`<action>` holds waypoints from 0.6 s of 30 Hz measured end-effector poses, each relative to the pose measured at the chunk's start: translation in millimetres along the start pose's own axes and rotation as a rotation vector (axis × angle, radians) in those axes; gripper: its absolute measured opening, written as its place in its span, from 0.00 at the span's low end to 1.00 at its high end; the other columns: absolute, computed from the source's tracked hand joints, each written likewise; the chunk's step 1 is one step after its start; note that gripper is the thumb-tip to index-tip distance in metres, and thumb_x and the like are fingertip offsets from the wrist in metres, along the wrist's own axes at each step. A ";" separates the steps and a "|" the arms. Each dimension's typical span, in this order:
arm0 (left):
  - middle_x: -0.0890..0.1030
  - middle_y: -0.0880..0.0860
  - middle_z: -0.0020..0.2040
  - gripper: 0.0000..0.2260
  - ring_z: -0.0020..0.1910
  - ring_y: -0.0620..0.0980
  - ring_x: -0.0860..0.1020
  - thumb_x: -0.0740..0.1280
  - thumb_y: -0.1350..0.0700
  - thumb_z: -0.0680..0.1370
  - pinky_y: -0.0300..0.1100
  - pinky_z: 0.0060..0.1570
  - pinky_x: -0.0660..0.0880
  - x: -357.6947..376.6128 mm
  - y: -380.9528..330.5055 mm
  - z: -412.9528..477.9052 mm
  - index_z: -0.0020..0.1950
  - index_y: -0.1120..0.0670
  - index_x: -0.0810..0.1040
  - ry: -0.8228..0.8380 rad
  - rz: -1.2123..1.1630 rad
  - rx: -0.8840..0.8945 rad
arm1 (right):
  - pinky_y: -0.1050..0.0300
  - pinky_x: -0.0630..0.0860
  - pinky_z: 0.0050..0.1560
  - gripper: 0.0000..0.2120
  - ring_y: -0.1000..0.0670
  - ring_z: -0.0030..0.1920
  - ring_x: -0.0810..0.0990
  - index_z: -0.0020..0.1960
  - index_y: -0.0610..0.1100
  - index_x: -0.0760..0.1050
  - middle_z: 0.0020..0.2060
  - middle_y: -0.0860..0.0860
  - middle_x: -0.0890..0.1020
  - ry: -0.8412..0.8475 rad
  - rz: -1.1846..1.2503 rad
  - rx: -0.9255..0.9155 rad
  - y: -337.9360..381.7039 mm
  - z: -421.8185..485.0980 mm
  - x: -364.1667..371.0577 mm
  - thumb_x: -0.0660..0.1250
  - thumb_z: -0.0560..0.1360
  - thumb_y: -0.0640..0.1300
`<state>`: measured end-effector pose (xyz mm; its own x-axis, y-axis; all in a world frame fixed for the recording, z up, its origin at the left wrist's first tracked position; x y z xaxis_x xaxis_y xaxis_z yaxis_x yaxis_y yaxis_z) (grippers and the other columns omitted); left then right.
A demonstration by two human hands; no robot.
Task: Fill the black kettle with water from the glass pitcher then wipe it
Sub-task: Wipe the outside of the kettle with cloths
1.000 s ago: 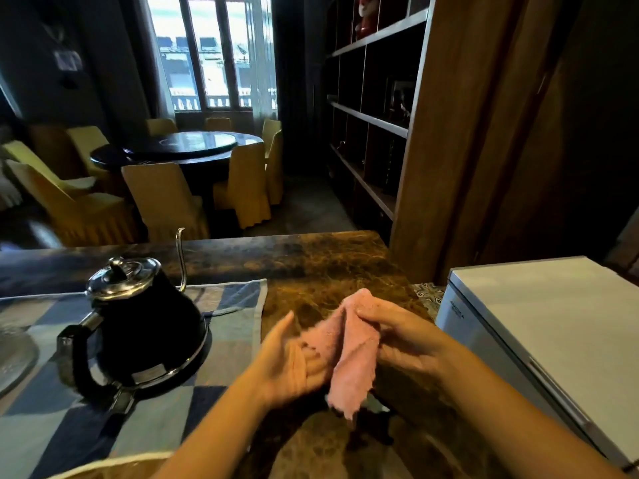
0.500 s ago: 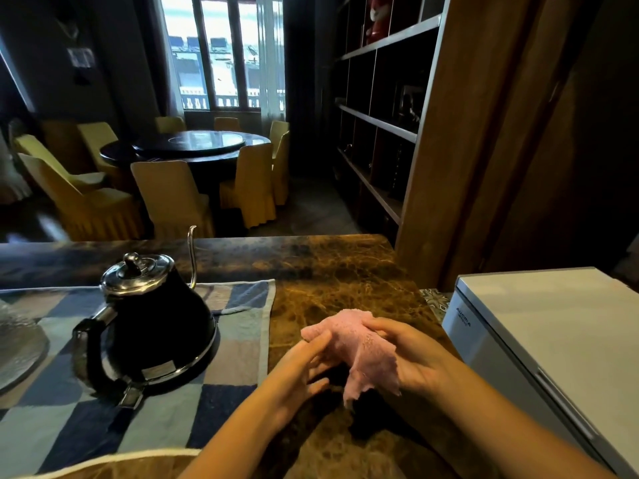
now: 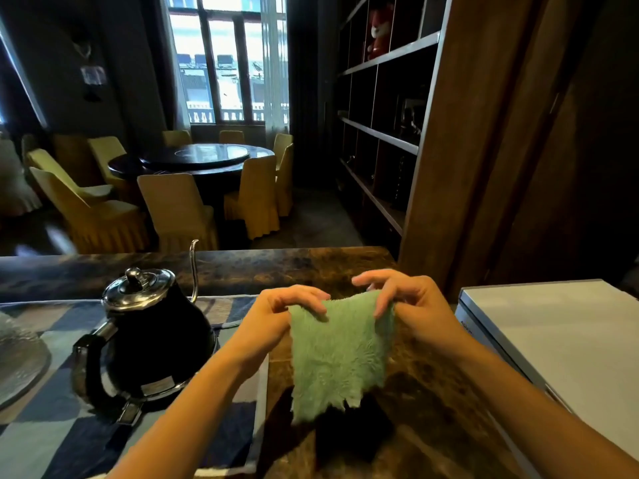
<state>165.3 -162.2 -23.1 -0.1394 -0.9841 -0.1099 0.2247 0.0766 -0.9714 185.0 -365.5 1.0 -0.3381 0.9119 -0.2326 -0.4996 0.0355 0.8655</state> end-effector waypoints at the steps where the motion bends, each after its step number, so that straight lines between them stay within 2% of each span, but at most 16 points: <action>1: 0.84 0.50 0.48 0.18 0.49 0.49 0.81 0.62 0.73 0.73 0.41 0.43 0.78 -0.7 5.2 -1.0 0.36 0.53 0.84 -0.010 -0.009 -0.007 | 0.58 0.77 0.53 0.21 0.51 0.54 0.81 0.33 0.46 0.82 0.51 0.48 0.84 -0.017 -0.011 0.006 -5.4 -3.5 0.1 0.60 0.66 0.23; 3: 0.84 0.51 0.49 0.15 0.49 0.48 0.81 0.62 0.69 0.75 0.39 0.43 0.78 0.9 13.2 -3.1 0.41 0.53 0.84 -0.030 -0.048 -0.061 | 0.58 0.79 0.50 0.15 0.52 0.52 0.82 0.41 0.41 0.83 0.48 0.47 0.85 -0.051 0.004 0.054 -15.5 -9.2 1.6 0.64 0.71 0.25; 5: 0.84 0.51 0.51 0.13 0.48 0.48 0.81 0.63 0.65 0.77 0.41 0.43 0.78 4.4 18.1 -3.4 0.50 0.50 0.83 -0.016 -0.100 -0.129 | 0.57 0.80 0.48 0.09 0.52 0.49 0.82 0.49 0.43 0.82 0.45 0.49 0.85 -0.085 0.053 0.145 -27.0 -11.5 0.9 0.68 0.73 0.32; 7: 0.84 0.51 0.47 0.11 0.41 0.47 0.81 0.63 0.60 0.78 0.42 0.41 0.77 9.1 20.0 -5.4 0.55 0.50 0.81 0.071 -0.144 -0.207 | 0.61 0.79 0.45 0.06 0.54 0.45 0.82 0.46 0.46 0.81 0.42 0.52 0.84 -0.070 0.148 0.251 -33.9 -11.8 -0.8 0.70 0.71 0.37; 9: 0.79 0.52 0.37 0.09 0.31 0.46 0.75 0.62 0.56 0.78 0.39 0.33 0.73 12.6 22.4 -9.7 0.53 0.56 0.80 0.196 -0.134 -0.287 | 0.65 0.76 0.37 0.04 0.56 0.37 0.80 0.42 0.48 0.82 0.37 0.53 0.83 -0.006 0.246 0.388 -34.2 -14.1 2.3 0.69 0.68 0.45; 10: 0.74 0.53 0.34 0.09 0.29 0.47 0.71 0.62 0.54 0.77 0.38 0.31 0.71 14.7 24.6 -13.4 0.51 0.57 0.79 0.246 -0.147 -0.333 | 0.67 0.74 0.34 0.05 0.58 0.33 0.77 0.41 0.47 0.81 0.33 0.54 0.82 0.048 0.254 0.452 -36.1 -17.9 4.0 0.68 0.70 0.47; 12: 0.71 0.53 0.32 0.11 0.28 0.47 0.69 0.65 0.52 0.73 0.38 0.29 0.72 16.1 36.5 -21.1 0.51 0.57 0.77 0.272 -0.254 -0.450 | 0.65 0.71 0.33 0.08 0.58 0.29 0.75 0.46 0.44 0.80 0.28 0.55 0.79 0.174 0.247 0.566 -40.9 -28.2 7.7 0.63 0.77 0.45; 14: 0.75 0.55 0.33 0.15 0.27 0.49 0.75 0.68 0.54 0.71 0.40 0.28 0.77 16.6 55.9 -31.3 0.54 0.60 0.78 0.281 -0.420 -0.596 | 0.62 0.70 0.35 0.11 0.51 0.34 0.73 0.50 0.45 0.81 0.33 0.47 0.75 0.288 0.271 0.656 -49.2 -40.6 12.4 0.60 0.80 0.47; 15: 0.77 0.57 0.34 0.17 0.28 0.50 0.78 0.70 0.55 0.70 0.42 0.28 0.79 17.6 65.5 -37.5 0.55 0.62 0.78 0.305 -0.505 -0.657 | 0.62 0.70 0.32 0.12 0.50 0.33 0.72 0.50 0.46 0.81 0.34 0.46 0.74 0.315 0.293 0.695 -52.4 -46.5 14.8 0.60 0.80 0.48; 18: 0.78 0.60 0.37 0.18 0.28 0.54 0.80 0.68 0.58 0.70 0.47 0.30 0.81 18.0 85.7 -54.6 0.58 0.61 0.80 0.352 -0.629 -0.740 | 0.63 0.75 0.26 0.12 0.55 0.30 0.78 0.52 0.44 0.81 0.33 0.50 0.80 0.296 0.428 0.832 -63.9 -60.1 23.1 0.58 0.81 0.42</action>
<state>129.4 -164.6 -119.8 -0.3272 -0.7869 0.5232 -0.6196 -0.2393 -0.7475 161.2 -371.3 -86.3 -0.6029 0.7795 0.1697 0.3944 0.1063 0.9128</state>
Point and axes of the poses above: each hand's wrist, its own z-axis towards the middle knuckle, its own x-axis out of the palm, y = z × x, the point moved 4 cm from there along z, towards the middle knuckle
